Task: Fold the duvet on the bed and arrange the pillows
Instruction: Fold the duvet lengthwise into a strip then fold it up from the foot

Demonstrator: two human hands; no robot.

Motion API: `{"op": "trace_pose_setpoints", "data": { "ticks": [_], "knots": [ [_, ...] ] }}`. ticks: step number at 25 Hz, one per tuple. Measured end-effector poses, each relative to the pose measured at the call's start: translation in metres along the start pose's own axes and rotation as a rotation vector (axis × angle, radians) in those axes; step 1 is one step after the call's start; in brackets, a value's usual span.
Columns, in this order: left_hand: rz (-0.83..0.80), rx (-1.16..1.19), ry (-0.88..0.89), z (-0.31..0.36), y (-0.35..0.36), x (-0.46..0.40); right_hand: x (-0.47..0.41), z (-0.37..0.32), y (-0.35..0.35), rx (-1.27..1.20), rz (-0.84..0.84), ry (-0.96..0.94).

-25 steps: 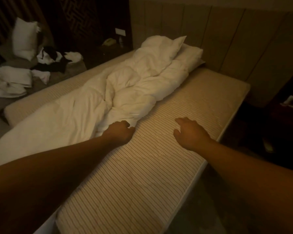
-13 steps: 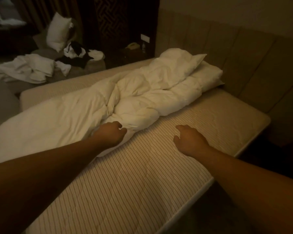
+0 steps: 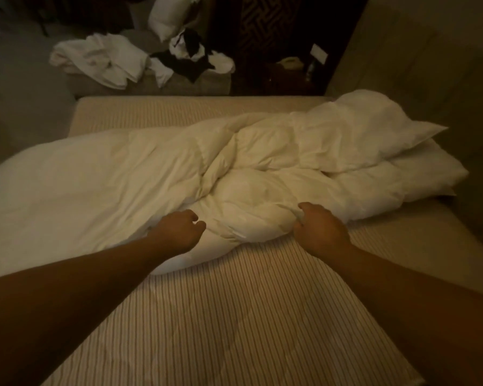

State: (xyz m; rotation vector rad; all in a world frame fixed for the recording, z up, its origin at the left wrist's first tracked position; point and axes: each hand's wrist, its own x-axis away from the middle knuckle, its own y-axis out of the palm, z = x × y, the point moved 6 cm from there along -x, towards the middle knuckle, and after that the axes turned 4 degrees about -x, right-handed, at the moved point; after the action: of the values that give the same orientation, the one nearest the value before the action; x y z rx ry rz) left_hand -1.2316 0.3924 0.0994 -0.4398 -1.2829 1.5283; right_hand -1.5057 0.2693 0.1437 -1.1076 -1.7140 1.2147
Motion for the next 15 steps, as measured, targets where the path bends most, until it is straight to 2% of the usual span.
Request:
{"op": "trace_pose_setpoints", "data": {
  "ticks": [8, 12, 15],
  "knots": [
    [0.089, 0.042, -0.142, 0.023, 0.028, -0.118, -0.183, 0.033, 0.027, 0.034, 0.075, -0.141],
    [0.273, 0.066, -0.183, 0.049, 0.053, -0.207, -0.295, 0.048, 0.077, 0.034, 0.112, -0.327],
    [0.441, -0.079, -0.079, 0.057, 0.070, -0.259, -0.360, 0.057, 0.127, 0.054, 0.156, -0.429]
  ]
}}
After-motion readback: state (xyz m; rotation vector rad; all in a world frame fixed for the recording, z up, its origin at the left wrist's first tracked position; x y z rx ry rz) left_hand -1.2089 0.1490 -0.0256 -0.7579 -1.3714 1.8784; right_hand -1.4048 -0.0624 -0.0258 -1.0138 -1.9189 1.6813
